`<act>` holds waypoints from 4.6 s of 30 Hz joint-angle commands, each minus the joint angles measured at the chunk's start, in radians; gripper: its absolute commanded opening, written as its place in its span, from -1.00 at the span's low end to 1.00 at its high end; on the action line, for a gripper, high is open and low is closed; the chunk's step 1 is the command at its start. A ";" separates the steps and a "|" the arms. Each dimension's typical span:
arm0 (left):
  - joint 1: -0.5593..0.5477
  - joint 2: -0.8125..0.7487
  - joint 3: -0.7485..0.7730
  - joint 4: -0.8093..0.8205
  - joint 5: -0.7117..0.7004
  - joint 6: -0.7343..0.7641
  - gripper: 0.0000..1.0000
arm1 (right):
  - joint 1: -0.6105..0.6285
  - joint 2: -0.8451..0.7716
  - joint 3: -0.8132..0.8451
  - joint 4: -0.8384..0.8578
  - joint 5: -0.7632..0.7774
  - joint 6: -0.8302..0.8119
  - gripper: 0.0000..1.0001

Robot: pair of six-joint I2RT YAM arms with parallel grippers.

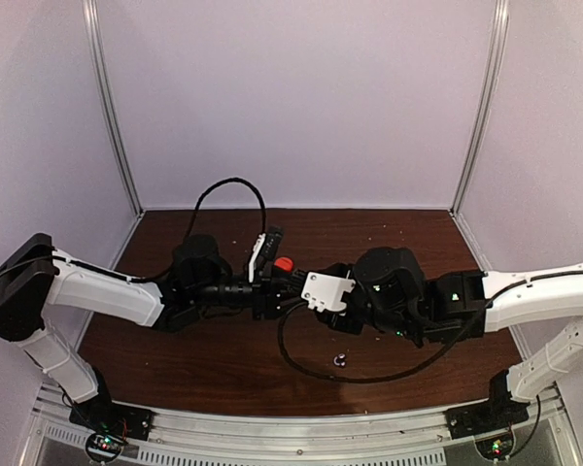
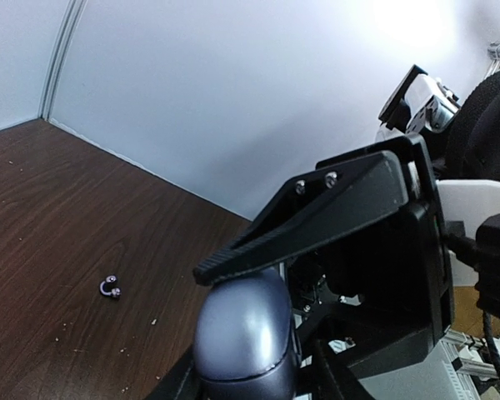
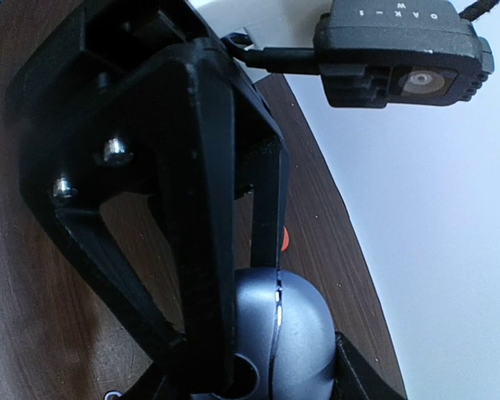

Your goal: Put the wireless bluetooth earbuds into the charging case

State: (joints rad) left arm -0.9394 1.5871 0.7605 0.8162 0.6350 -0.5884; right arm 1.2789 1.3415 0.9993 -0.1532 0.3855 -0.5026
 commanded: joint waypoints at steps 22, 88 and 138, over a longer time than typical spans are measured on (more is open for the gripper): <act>-0.005 0.001 0.032 0.046 0.026 0.021 -1.00 | 0.006 -0.070 -0.017 0.050 0.012 0.023 0.28; -0.052 -0.127 -0.046 0.082 0.063 0.362 -0.06 | -0.262 -0.149 -0.034 0.202 -0.966 0.467 -0.72; -0.052 -0.113 -0.050 0.134 0.045 0.317 -0.80 | -0.261 -0.134 -0.030 0.195 -0.942 0.463 -0.10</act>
State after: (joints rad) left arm -0.9901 1.4818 0.6941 0.8982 0.6846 -0.2737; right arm 1.0206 1.2015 0.9421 0.0200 -0.5678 -0.0479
